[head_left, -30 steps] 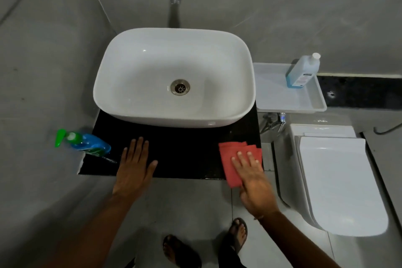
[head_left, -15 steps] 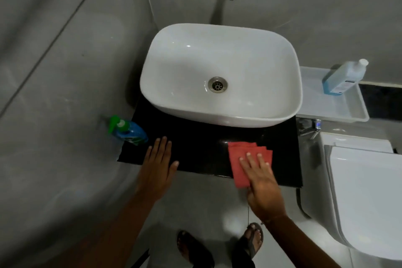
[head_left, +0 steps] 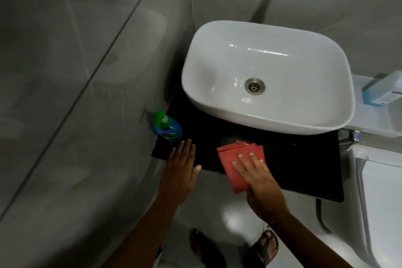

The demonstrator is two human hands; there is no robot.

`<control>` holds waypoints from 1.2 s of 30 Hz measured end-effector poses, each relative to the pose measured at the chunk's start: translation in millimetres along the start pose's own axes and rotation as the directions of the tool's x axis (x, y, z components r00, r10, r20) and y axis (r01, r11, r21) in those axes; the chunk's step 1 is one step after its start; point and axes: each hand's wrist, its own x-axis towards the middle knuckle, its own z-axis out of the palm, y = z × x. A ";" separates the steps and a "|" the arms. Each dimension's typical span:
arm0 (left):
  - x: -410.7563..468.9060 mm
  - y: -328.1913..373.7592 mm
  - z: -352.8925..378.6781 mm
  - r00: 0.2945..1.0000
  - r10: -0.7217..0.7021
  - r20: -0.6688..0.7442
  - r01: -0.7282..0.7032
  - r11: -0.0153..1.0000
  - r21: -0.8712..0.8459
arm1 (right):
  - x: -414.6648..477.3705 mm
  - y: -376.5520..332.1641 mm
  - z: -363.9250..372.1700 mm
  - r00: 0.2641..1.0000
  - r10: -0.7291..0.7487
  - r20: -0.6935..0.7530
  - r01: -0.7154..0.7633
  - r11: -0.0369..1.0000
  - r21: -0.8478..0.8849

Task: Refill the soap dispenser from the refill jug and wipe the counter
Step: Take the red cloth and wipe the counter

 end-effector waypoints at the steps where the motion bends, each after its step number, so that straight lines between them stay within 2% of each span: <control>1: -0.5 -1.0 0.2 1.000 0.002 -0.009 -0.002 1.000 -0.009 | 2.7 2.3 -3.0 0.997 0.069 -0.023 -0.069 0.997 0.019; 3: -1.6 -3.2 1.8 1.000 0.014 -0.018 -0.014 1.000 -0.024 | 23.7 -5.4 -5.3 0.976 0.206 -0.069 -0.203 0.978 0.047; 5: -3.4 -5.3 3.6 1.000 0.020 -0.020 -0.020 1.000 -0.018 | 54.7 -22.7 -3.2 0.967 0.241 -0.084 -0.236 0.970 0.063; 9: -2.4 -5.9 3.5 0.999 0.040 -0.004 -0.040 0.999 0.004 | 86.1 -46.4 5.8 0.988 0.153 -0.030 -0.151 0.987 0.055; 13: 1.2 -1.4 1.6 0.997 0.074 0.005 -0.074 0.997 -0.015 | 27.8 -34.6 17.8 0.999 -0.039 -0.011 0.038 0.999 -0.038; 15: 5.5 4.2 1.3 0.995 0.100 0.016 -0.100 0.995 0.000 | -10.2 -12.2 17.2 0.997 -0.072 0.004 0.072 0.992 -0.100; 18: 16.2 14.2 2.1 0.994 0.112 0.018 -0.112 0.994 0.007 | -35.4 21.4 0.3 0.994 0.097 -0.055 -0.102 0.990 -0.094; 21: 33.6 24.7 4.9 0.995 0.099 0.023 -0.100 0.995 0.001 | -11.7 32.0 -14.0 0.931 0.338 -0.141 -0.344 0.939 -0.022; 23: 47.8 33.1 6.8 0.995 0.097 0.028 -0.098 0.995 0.016 | 15.5 25.6 -18.4 0.893 0.427 -0.141 -0.426 0.904 0.037; 25: 60.8 42.5 6.9 0.995 0.093 0.041 -0.094 0.995 0.026 | 22.9 17.7 -15.9 0.914 0.385 -0.126 -0.382 0.923 0.053; 28: 70.9 54.9 7.6 0.995 0.095 0.042 -0.096 0.994 0.044 | -22.1 17.7 -3.8 0.983 0.156 -0.098 -0.164 0.983 -0.076; 29: 72.2 58.8 9.1 0.994 0.102 0.045 -0.104 0.994 0.046 | -43.3 25.1 -3.7 0.988 0.125 -0.088 -0.134 0.985 -0.110; 30: 72.5 62.9 10.7 0.993 0.109 0.049 -0.111 0.993 0.049 | -62.1 35.6 -7.9 0.986 0.142 -0.087 -0.151 0.981 -0.119; 32: 71.5 71.7 15.5 0.991 0.124 0.046 -0.127 0.990 0.069 | -81.8 56.7 -24.2 0.956 0.268 -0.118 -0.278 0.958 -0.073; 36: 72.7 94.9 25.6 0.987 0.152 0.044 -0.156 0.982 0.103 | -45.4 88.6 -48.8 0.853 0.495 -0.167 -0.498 0.867 0.027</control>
